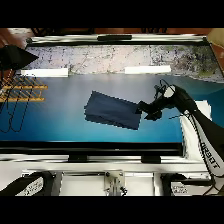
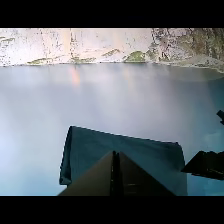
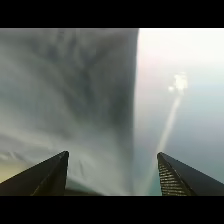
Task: Fold the shirts.
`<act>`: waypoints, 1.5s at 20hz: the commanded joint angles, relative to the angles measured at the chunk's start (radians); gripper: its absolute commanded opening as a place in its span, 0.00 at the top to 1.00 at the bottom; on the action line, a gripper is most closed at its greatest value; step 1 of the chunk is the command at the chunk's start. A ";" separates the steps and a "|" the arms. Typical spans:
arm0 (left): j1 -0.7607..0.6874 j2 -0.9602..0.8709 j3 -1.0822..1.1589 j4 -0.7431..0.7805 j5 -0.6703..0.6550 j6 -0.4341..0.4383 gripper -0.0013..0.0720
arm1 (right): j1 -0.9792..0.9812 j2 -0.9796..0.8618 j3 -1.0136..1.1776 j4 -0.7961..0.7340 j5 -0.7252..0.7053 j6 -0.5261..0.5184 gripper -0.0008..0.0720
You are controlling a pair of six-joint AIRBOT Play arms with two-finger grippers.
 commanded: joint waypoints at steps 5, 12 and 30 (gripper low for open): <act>-0.005 0.000 0.000 0.000 -0.002 0.000 0.93 | 0.052 -0.095 -0.034 0.196 -0.198 -0.068 0.72; -0.019 0.000 0.000 0.000 -0.002 0.000 0.93 | -0.163 0.119 0.214 0.229 0.004 -0.273 0.88; -0.074 0.009 0.000 -0.001 -0.064 0.027 0.93 | -0.876 0.357 0.393 -0.063 0.239 -0.056 0.88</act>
